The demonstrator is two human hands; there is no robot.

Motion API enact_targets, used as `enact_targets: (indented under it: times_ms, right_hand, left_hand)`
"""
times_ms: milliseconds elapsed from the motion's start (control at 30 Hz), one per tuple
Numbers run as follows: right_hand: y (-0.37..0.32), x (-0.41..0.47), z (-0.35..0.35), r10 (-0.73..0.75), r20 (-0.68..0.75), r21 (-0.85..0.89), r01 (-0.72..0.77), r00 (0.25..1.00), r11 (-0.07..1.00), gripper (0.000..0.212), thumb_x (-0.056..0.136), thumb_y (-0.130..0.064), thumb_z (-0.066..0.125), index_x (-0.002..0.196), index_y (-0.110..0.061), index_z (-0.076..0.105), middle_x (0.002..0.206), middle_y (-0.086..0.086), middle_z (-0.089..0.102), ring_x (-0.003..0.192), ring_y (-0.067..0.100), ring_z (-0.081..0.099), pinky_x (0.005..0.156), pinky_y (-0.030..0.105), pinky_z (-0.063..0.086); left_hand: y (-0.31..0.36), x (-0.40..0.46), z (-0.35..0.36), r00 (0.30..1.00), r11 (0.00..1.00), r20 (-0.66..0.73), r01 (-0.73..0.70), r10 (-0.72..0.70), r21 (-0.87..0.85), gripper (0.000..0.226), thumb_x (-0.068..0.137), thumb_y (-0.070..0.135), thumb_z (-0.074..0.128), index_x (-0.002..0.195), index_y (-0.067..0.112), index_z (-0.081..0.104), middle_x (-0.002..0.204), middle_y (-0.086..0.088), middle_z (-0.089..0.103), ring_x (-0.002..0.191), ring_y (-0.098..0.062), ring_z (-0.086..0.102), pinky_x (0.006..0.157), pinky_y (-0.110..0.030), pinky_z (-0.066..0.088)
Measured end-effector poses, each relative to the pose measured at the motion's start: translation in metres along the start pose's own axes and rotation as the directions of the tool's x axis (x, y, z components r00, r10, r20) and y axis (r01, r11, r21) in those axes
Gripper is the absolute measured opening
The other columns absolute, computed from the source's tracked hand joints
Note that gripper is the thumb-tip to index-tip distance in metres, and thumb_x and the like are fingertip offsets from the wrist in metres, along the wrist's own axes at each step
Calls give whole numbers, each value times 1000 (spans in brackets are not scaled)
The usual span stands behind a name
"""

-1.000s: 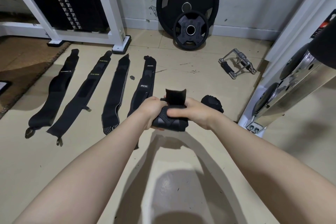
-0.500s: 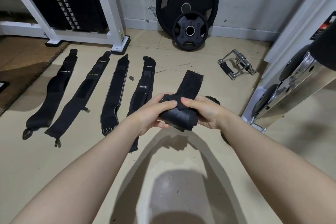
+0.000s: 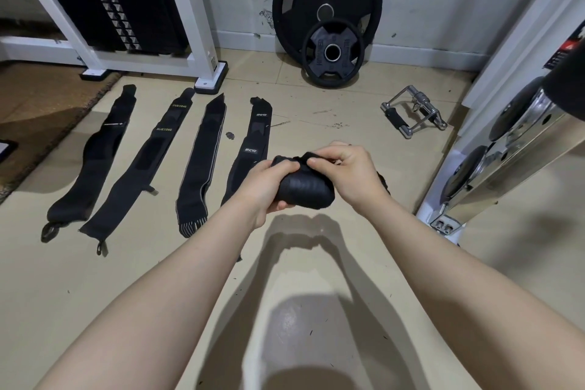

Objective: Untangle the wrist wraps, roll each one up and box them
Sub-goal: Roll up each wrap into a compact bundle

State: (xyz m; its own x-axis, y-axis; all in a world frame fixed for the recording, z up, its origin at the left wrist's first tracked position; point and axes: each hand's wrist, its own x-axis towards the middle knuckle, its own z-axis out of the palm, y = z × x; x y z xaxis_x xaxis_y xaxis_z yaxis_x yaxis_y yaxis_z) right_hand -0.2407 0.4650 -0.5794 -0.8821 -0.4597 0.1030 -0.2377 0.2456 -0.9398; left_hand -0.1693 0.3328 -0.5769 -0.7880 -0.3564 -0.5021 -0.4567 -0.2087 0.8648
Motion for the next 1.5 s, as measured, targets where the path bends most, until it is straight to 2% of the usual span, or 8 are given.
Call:
enact_targets:
  times_ms: [267, 567, 733, 933, 1133, 1300, 1400, 1500]
  right_hand:
    - [1, -5, 12, -274, 39, -299, 273, 961, 914, 14, 83, -8, 67, 90, -11, 78, 78, -1, 64, 75, 14, 59, 75, 22, 45]
    - [5, -16, 17, -405, 295, -570, 500, 865, 652, 50, 84, -23, 60, 132, -12, 56, 134, 4, 56, 127, 28, 49, 110, 39, 26]
    - [18, -10, 21, -534, 253, -718, 526, 807, 456, 56, 59, 8, 76, 113, -8, 68, 110, 6, 70, 88, 28, 68, 89, 34, 48]
    - [26, -11, 16, -512, 280, -704, 536, 812, 466, 51, 48, 8, 81, 95, -10, 73, 83, 3, 71, 57, 29, 60, 73, 30, 51]
    - [36, -10, 3, -460, 280, -642, 521, 843, 563, 55, 74, 1, 70, 126, -9, 56, 125, 7, 59, 108, 30, 57, 102, 47, 42]
    - [35, -10, -24, -226, 315, -581, 376, 922, 722, 90, 71, -36, 80, 145, -11, 34, 150, 5, 37, 137, 23, 35, 116, 38, 23]
    - [32, -13, -26, -65, 270, -372, 166, 961, 913, 88, 78, -46, 71, 148, -15, 27, 153, 0, 28, 141, 12, 25, 112, 21, 18]
    - [32, -6, -17, 230, 142, 37, -237, 963, 971, 68, 91, -53, 49, 149, -26, 25, 154, -5, 26, 142, 11, 25, 117, 32, 20]
  left_hand:
    - [-1, 6, 1, 990, 970, -44, 121, -133, -211, 14, 90, 26, 59, 83, 14, 60, 75, -6, 58, 55, -20, 55, 35, -16, 39]
    - [4, 8, -7, 992, 861, -40, 82, -118, -502, 19, 93, 27, 54, 100, 10, 60, 78, -8, 60, 56, -17, 57, 33, -15, 38]
    - [-1, 8, -1, 985, 862, -14, 143, -172, -486, 21, 93, 27, 54, 94, 7, 60, 76, -11, 60, 54, -22, 58, 31, -15, 37]
    - [-15, 7, 9, 973, 839, 15, 205, -230, -504, 23, 95, 28, 52, 91, 7, 59, 73, -12, 59, 42, -20, 58, 32, -14, 37]
    - [-13, 11, 14, 966, 844, 63, 248, -249, -475, 32, 91, 41, 56, 99, 11, 61, 87, -12, 64, 45, -18, 60, 34, -14, 41]
    - [-8, 15, 12, 961, 864, 67, 272, -270, -424, 31, 88, 45, 60, 101, 17, 61, 80, -5, 66, 42, -17, 60, 35, -14, 41]
    - [-4, 19, 12, 987, 930, 23, 155, -156, -334, 26, 90, 43, 60, 103, 20, 61, 88, -4, 65, 53, -17, 62, 38, -16, 42]
    - [-3, 21, 14, 998, 996, -17, -59, 58, -69, 25, 92, 36, 59, 113, 23, 55, 100, -2, 66, 69, -17, 66, 50, -20, 48]
